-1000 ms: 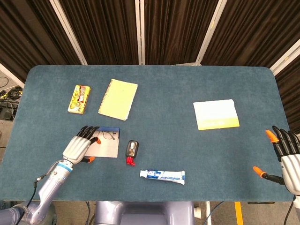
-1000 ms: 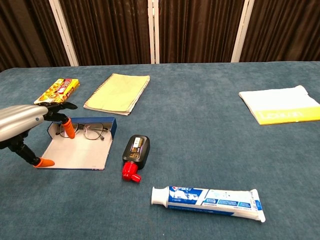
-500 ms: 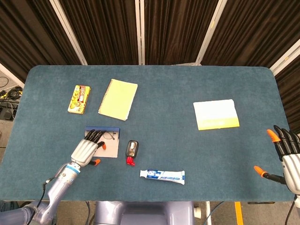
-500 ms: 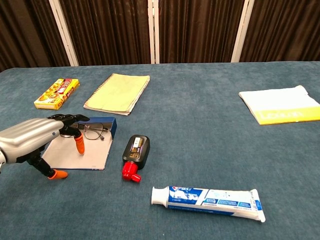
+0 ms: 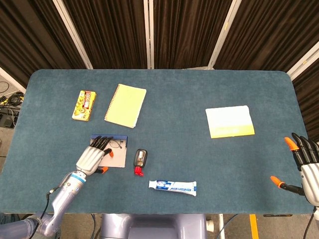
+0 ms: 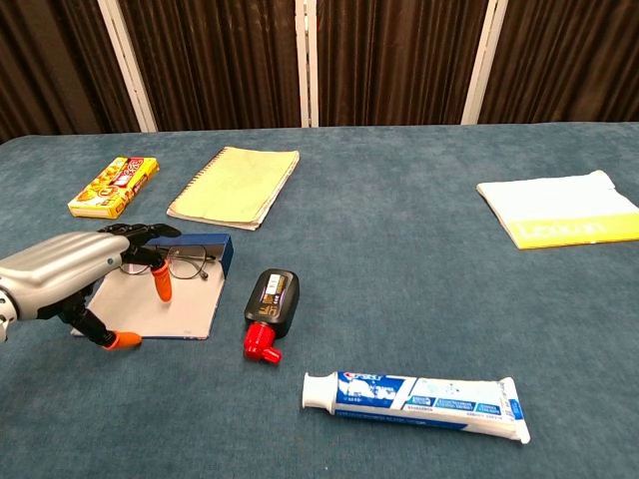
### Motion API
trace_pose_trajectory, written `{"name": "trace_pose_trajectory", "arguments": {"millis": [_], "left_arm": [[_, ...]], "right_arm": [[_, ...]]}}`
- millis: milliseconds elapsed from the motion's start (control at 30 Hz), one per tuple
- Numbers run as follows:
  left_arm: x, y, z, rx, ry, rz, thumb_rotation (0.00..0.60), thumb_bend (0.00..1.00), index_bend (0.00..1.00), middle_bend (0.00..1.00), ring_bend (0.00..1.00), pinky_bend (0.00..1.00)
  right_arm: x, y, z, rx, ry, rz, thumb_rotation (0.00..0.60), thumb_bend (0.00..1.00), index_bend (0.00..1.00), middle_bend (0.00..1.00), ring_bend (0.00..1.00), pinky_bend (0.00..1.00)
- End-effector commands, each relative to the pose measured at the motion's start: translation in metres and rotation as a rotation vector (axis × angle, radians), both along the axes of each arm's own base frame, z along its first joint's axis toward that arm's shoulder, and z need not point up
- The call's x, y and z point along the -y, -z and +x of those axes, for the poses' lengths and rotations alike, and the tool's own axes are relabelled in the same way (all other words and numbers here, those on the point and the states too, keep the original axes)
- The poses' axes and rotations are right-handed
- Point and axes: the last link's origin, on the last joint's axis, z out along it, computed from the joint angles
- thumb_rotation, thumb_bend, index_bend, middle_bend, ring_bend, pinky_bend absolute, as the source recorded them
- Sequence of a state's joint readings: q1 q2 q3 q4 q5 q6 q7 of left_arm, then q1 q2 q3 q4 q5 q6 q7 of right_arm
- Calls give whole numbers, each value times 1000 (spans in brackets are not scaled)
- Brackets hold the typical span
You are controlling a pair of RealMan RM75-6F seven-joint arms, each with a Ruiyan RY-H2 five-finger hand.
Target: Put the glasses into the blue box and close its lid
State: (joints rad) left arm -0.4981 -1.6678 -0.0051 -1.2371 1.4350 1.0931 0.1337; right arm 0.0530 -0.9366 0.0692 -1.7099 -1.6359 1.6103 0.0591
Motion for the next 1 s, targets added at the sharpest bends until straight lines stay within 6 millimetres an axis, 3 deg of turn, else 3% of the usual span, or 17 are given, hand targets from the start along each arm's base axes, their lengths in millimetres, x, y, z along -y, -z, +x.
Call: {"name": "trace_pose_trajectory", "arguments": {"millis": [33,667,1000], "left_arm": [[1,1,-1,-6,-1,-3,600,218,414,0,0,0],[-2,8,-6,-3,-15,-1,600,229,408,0,0,0],[-2,8,-7,-3,-15,-1,600,430,409,0,0,0]], "right_arm": [[0,0,0,0,0,0,600,0,0,0,0,0],[1,1,0,3,2,3,600,0,0,0,0,0],[1,1,0,6,1,4,600,0,0,0,0,0]]}}
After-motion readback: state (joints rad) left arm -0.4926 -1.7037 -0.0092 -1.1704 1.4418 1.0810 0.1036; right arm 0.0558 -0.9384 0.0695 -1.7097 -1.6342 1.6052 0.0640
